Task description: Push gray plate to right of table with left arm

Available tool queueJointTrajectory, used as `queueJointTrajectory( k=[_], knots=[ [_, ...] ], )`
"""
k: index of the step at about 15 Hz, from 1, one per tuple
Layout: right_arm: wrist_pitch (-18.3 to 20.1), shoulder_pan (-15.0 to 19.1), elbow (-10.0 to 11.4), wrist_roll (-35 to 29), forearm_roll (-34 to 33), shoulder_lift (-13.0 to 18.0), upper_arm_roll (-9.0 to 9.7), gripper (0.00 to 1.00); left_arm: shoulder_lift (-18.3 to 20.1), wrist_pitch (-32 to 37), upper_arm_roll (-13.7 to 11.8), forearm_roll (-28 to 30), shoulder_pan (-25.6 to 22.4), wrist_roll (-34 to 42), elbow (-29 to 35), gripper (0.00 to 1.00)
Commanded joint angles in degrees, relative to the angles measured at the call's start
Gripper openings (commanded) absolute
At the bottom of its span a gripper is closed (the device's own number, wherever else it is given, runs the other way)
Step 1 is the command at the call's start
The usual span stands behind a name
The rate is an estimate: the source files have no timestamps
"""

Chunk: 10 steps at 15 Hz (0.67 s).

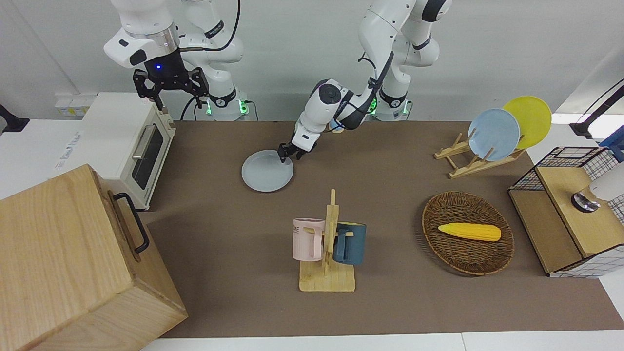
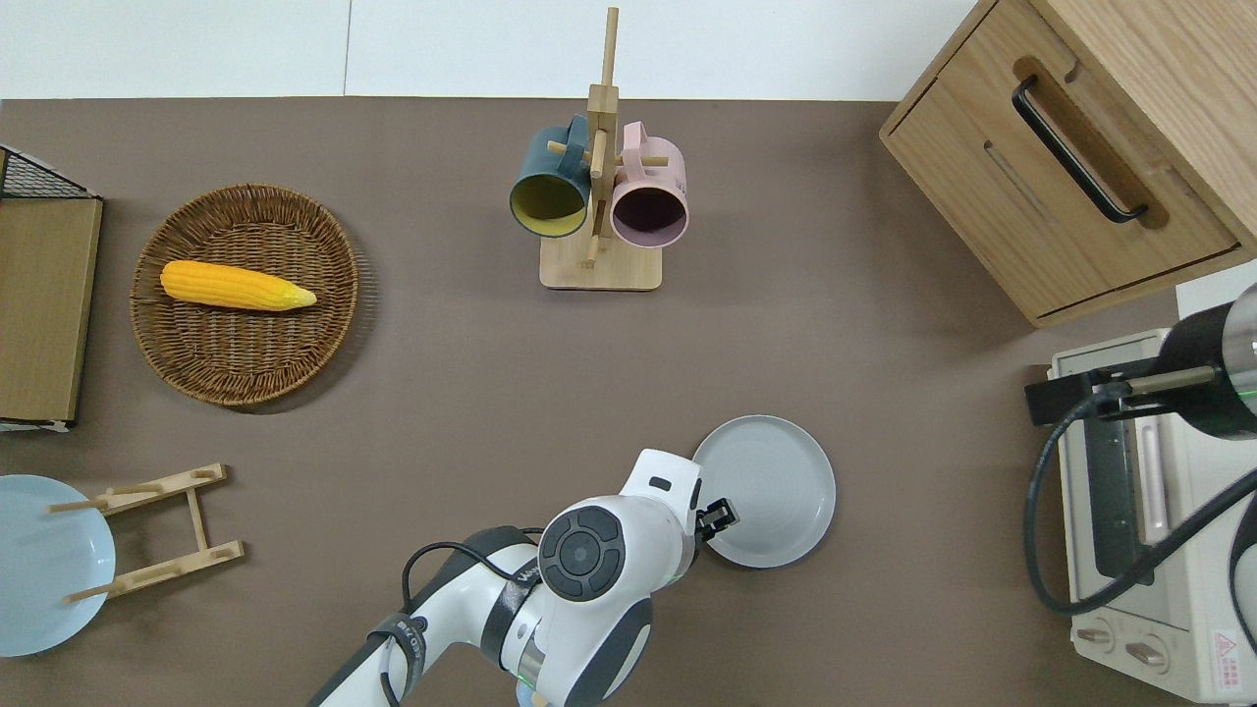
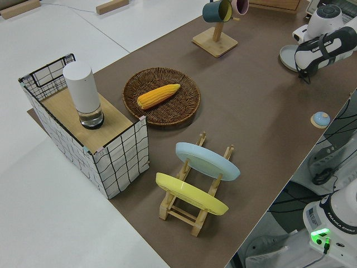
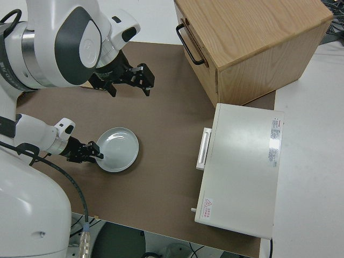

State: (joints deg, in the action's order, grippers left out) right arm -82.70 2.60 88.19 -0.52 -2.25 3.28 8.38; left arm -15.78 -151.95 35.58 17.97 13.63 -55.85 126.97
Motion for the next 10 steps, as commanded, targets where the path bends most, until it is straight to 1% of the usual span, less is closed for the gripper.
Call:
queueJointTrajectory(
  k=[1,2,3,5,6,8,10],
  knots=[
    [0.08,0.39,0.23,1.13,0.14,0.41,0.14,0.996,4.87,6.65,-0.6,0.14,-1.49,-0.05,0.56,0.99],
    [0.08,0.39,0.23,1.13,0.14,0.41,0.14,0.996,6.89,9.98,-2.08,-0.39,-1.59,1.69,0.47,0.99],
    [0.08,0.39,0.23,1.13,0.14,0.41,0.14,0.996,9.08,14.45,-4.97,-0.65,-1.59,5.37,0.38,0.99],
    [0.08,0.39,0.23,1.13,0.14,0.41,0.05,0.996,14.18,23.41,-11.64,-0.57,-1.59,13.89,0.21,0.99],
    [0.08,0.39,0.23,1.13,0.14,0.41,0.05,0.996,16.12,27.89,-15.33,-0.57,-1.5,17.84,-0.66,0.99],
    [0.08,0.39,0.23,1.13,0.14,0.41,0.14,0.996,16.66,36.6,-23.41,-0.66,-1.24,26.11,-4.43,0.99],
    [0.08,0.39,0.23,1.13,0.14,0.41,0.05,0.996,16.66,41.97,-28.96,-1.88,-0.97,29.82,-7.77,0.99]
  ],
)
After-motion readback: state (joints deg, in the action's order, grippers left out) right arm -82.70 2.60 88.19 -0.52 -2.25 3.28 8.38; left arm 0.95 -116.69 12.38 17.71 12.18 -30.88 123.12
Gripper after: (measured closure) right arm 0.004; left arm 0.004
